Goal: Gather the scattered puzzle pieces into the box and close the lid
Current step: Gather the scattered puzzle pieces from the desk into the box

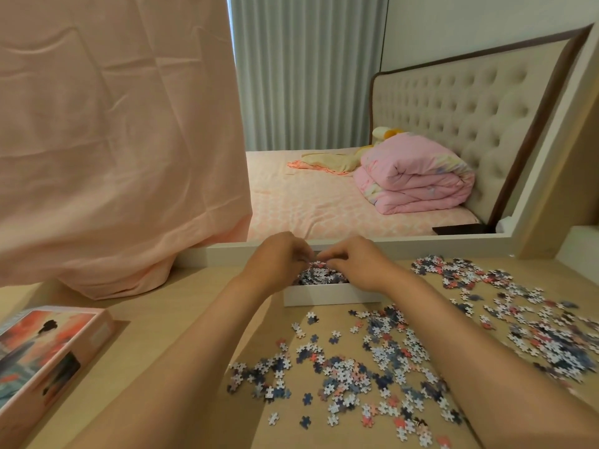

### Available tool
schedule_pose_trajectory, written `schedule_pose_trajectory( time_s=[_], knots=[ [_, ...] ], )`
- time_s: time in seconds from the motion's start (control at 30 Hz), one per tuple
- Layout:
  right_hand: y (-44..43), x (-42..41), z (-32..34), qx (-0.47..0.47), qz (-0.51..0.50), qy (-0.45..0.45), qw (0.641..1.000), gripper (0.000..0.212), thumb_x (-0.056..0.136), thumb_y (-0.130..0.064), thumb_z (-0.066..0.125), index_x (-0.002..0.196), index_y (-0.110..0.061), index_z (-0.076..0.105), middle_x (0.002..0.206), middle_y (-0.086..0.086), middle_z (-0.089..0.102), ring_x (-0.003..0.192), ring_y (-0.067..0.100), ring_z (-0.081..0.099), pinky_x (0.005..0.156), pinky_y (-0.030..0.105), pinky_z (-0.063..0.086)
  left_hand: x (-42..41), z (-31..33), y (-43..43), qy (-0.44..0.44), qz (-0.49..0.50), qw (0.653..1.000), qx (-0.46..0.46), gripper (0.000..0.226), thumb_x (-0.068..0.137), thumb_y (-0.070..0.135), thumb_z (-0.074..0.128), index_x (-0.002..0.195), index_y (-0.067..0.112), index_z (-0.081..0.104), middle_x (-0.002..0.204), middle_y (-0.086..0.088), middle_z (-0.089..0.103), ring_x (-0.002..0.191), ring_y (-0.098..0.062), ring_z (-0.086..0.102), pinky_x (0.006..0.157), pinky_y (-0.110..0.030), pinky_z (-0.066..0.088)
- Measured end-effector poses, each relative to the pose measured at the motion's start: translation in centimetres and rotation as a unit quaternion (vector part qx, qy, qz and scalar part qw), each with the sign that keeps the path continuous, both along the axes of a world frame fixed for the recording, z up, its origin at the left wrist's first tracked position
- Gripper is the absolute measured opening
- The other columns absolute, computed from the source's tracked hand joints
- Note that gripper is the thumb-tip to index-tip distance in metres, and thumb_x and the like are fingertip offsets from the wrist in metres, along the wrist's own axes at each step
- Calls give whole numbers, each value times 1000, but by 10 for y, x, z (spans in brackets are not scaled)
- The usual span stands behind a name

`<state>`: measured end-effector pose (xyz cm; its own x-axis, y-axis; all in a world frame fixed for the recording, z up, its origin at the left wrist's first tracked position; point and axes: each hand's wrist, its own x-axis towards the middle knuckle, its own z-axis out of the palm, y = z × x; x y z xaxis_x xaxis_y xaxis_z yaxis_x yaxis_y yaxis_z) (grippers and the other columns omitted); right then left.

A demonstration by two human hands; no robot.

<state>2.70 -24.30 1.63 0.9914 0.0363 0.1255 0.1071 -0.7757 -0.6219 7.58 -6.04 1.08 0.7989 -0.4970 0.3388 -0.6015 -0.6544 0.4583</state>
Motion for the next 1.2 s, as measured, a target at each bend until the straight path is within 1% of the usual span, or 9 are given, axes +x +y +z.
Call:
schedule_pose_trajectory(
  time_s=[0.2, 0.3, 0.4, 0.5, 0.67, 0.83, 1.0, 1.1, 1.2],
  knots=[
    [8, -8, -2, -15, 2, 2, 1000, 21, 98, -28, 59, 109, -27, 77, 98, -6, 74, 88, 15, 67, 84, 36, 55, 2, -2, 2, 35, -32, 993, 105, 29, 91, 23, 66, 118, 35, 70, 81, 9, 66, 68, -6, 55, 68, -27, 48],
    [7, -11, -1, -30, 8, 6, 999, 21, 99, -28, 57, 109, -26, 76, 81, -14, 66, 70, 5, 58, 63, 22, 45, 2, -4, 0, 44, -44, 985, 159, 35, 96, 25, 55, 127, 38, 63, 89, 6, 67, 73, -11, 52, 69, -30, 42],
    [7, -16, 1, -37, 4, -13, 999, 22, 99, -26, 57, 109, -25, 77, 80, -20, 62, 70, -3, 54, 61, 15, 37, -1, -7, 5, 7, -16, 992, 126, 43, 93, 20, 54, 133, 34, 57, 120, 1, 63, 104, -21, 56, 86, -37, 45],
    [10, -29, 2, -31, 11, -47, 998, 21, 97, -25, 58, 106, -29, 76, 79, -24, 61, 67, -8, 54, 61, 10, 35, -13, -14, 14, -19, -19, 999, 38, 36, 91, 18, 57, 124, 30, 65, 112, 7, 58, 99, -13, 56, 90, -36, 48],
    [29, -50, -9, -112, 108, 31, 987, 24, 96, -19, 58, 111, -29, 74, 106, -10, 72, 92, 6, 65, 88, 28, 52, -45, -24, 29, -62, -11, 998, 5, 18, 92, 20, 57, 102, 28, 69, 94, 17, 53, 90, -6, 51, 80, -30, 48],
    [38, -66, -28, -210, 143, 60, 965, 35, 98, -14, 50, 126, -26, 67, 127, -3, 62, 109, 21, 59, 99, 41, 48, -80, -30, 45, -41, -15, 998, 47, 22, 89, 26, 54, 106, 31, 66, 102, 16, 54, 100, -6, 49, 84, -28, 45],
    [27, -93, -20, -157, 100, 63, 980, 32, 100, -19, 52, 125, -32, 67, 125, -11, 66, 107, 15, 64, 96, 37, 52, -108, -36, 47, 140, -54, 974, 167, 74, 89, 60, 52, 152, 30, 28, 157, 8, 23, 145, -15, 19, 117, -36, 23],
    [7, -101, -19, -201, 49, 33, 978, 33, 101, -29, 52, 132, -27, 61, 136, -7, 58, 123, 16, 54, 105, 37, 44, -125, -38, 39, 201, -79, 955, 204, 95, 84, 72, 50, 156, 31, 3, 163, 14, -6, 149, -10, -8, 121, -40, 6],
    [-6, -112, -25, -252, 15, 81, 964, 46, 101, -40, 47, 144, -22, 48, 149, -3, 45, 134, 21, 43, 111, 38, 37, -135, -40, 30, 196, -94, 954, 207, 108, 77, 76, 56, 156, 32, -4, 162, 15, -13, 148, -8, -14, 122, -40, 3]
  ],
)
